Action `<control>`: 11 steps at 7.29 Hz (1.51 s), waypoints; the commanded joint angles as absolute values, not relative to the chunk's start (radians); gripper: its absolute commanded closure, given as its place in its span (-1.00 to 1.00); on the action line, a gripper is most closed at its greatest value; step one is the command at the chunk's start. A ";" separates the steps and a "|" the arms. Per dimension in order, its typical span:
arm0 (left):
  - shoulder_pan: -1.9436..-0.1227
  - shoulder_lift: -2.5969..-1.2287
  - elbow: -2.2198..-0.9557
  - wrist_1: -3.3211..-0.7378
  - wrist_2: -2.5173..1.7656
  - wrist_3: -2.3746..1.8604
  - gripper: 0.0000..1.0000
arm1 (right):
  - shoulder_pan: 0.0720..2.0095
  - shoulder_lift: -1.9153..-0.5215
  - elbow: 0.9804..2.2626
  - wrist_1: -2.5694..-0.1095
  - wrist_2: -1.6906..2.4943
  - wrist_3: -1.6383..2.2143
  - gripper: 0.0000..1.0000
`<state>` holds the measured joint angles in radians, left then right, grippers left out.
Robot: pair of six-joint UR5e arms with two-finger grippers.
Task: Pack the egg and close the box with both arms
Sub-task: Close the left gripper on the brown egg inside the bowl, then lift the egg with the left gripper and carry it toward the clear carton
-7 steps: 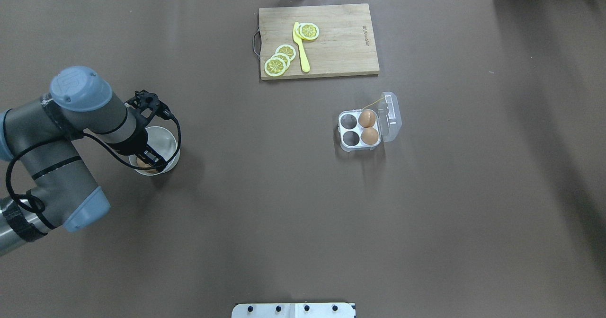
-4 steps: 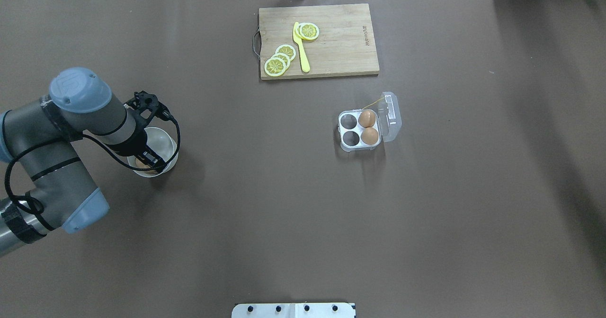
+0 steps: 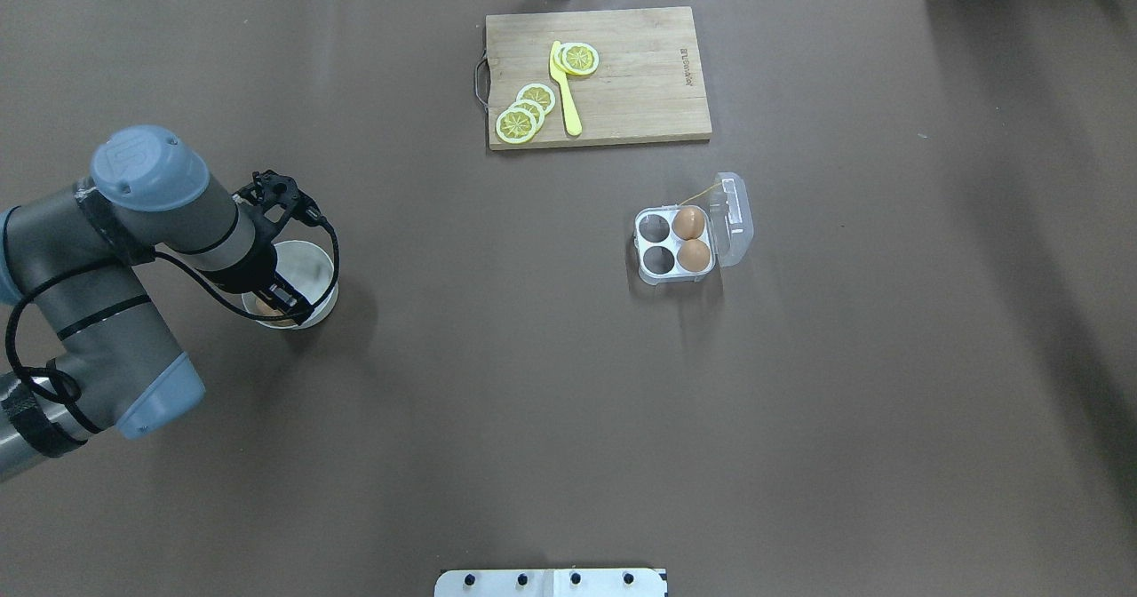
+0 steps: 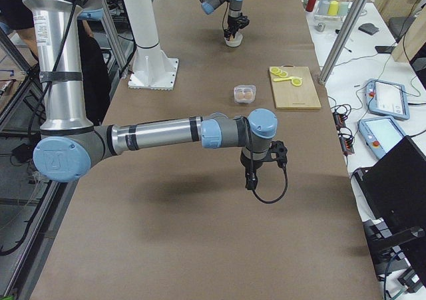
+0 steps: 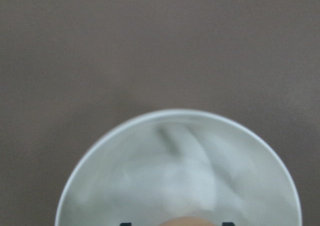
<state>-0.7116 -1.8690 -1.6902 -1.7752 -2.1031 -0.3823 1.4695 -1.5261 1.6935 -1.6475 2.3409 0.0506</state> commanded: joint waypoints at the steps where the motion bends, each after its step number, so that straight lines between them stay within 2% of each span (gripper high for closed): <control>1: -0.715 -1.867 -1.725 -1.769 -2.108 -0.382 0.33 | 1.470 -1.526 1.694 -1.647 2.341 0.051 -1.00; 5: -0.759 -1.899 -1.795 -1.770 -2.108 -0.397 0.32 | 1.471 -1.528 1.698 -1.647 2.345 0.051 -1.00; 8: -0.755 -2.101 -1.734 -1.776 -2.100 -0.608 0.32 | 1.471 -1.531 1.695 -1.648 2.345 0.052 -1.00; 10: -0.753 -2.166 -1.730 -1.795 -2.071 -0.736 0.32 | 1.471 -1.534 1.695 -1.649 2.345 0.052 -1.00; 11: -0.750 -2.178 -1.698 -1.901 -2.022 -0.833 0.32 | 1.471 -1.534 1.694 -1.651 2.345 0.051 -1.00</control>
